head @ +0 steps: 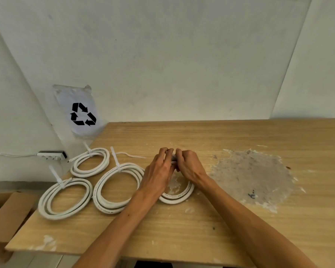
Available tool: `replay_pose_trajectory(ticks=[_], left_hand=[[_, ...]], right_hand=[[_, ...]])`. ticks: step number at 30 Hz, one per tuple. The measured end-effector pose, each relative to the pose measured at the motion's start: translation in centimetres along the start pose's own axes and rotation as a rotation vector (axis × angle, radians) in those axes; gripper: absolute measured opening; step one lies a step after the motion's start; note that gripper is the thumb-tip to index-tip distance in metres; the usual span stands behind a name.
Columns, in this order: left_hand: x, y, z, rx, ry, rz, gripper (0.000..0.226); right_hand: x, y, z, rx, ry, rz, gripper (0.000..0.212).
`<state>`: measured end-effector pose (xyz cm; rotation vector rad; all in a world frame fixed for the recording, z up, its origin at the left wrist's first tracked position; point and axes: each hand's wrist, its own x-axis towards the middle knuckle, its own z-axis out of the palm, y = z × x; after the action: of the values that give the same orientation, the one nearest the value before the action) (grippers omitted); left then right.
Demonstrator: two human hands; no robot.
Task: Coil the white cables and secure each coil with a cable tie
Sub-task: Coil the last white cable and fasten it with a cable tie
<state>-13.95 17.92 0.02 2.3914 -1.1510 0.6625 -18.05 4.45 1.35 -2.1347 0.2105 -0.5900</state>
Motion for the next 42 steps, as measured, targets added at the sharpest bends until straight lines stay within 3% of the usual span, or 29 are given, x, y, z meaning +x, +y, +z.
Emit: replay_pose_trajectory(ticks=[5, 7, 12, 19, 21, 24, 27, 29, 34, 37, 39, 40, 42], left_hand=[[0.0, 0.5, 0.0, 0.057, -0.067, -0.110, 0.043], [-0.4, 0.4, -0.2, 0.043, -0.062, -0.169, 0.036], [-0.7, 0.8, -1.0, 0.106, -0.104, -0.184, 0.034], [0.2, 0.3, -5.4, 0.313, -0.276, -0.124, 0.034], [1.5, -0.6, -7.8, 0.130, -0.403, -0.213, 0.031], [3.1, -2.1, -10.7, -0.512, -0.675, -0.445, 0.037], [2.9, -2.8, -11.9, -0.891, -0.712, -0.593, 0.058], [1.9, -2.9, -12.1, -1.044, -0.679, -0.661, 0.052], [-0.2, -3.8, -12.1, -1.134, -0.515, -0.691, 0.036], [-0.9, -4.9, -13.0, -1.105, -0.446, -0.686, 0.036], [-1.2, -6.1, -13.9, -1.099, -0.383, -0.702, 0.036], [-1.4, -6.8, -14.4, -1.108, -0.343, -0.716, 0.035], [-1.6, -8.5, -15.3, -1.139, -0.261, -0.749, 0.034]], right_hand=[[-2.2, 0.3, -0.6, -0.167, -0.112, -0.062, 0.042], [-3.6, 0.8, -0.6, -0.288, -0.128, -0.031, 0.050], [-4.3, 1.2, -0.3, -0.470, -0.146, 0.088, 0.028], [-3.3, -1.4, -1.7, -0.480, -0.287, -0.120, 0.026], [-2.8, -2.7, -2.1, -0.535, -0.318, -0.245, 0.021], [-2.0, -4.7, -2.5, -0.595, -0.341, -0.412, 0.019], [-1.4, -6.1, -2.7, -0.610, -0.313, -0.545, 0.017], [-1.2, -6.6, -2.3, -0.638, -0.281, -0.602, 0.017], [-0.8, -7.2, -0.5, -0.607, -0.273, -0.652, 0.021], [-0.3, -8.5, 0.7, -0.427, -0.324, -0.572, 0.025], [0.5, -10.1, 1.0, -0.335, -0.357, -0.518, 0.042], [1.0, -11.0, 1.1, -0.261, -0.351, -0.472, 0.047], [2.8, -12.6, 1.5, -0.039, -0.238, -0.362, 0.038]])
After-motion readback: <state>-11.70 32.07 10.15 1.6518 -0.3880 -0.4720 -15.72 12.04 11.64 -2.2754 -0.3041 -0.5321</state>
